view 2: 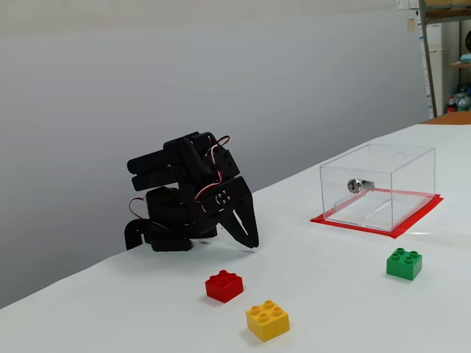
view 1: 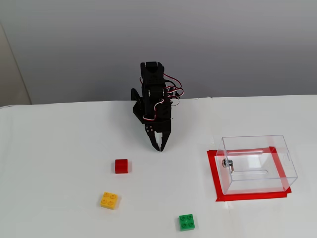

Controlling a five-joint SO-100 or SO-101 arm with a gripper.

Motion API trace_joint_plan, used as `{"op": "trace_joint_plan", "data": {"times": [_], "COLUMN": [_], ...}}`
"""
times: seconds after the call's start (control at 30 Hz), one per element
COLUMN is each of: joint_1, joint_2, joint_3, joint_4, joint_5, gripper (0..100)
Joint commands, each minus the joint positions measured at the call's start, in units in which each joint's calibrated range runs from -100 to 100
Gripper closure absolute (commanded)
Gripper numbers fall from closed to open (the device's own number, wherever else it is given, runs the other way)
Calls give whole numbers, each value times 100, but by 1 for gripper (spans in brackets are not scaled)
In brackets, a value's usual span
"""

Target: Pick the green lego brick and place it into the transparent box

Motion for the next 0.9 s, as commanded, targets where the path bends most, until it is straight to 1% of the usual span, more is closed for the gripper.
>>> {"op": "trace_joint_plan", "data": {"times": [0.0, 0.87], "joint_1": [-8, -8], "joint_2": [-42, -42], "joint_3": [-143, -143], "joint_4": [30, 30], "joint_5": [7, 22], "gripper": [99, 99]}}
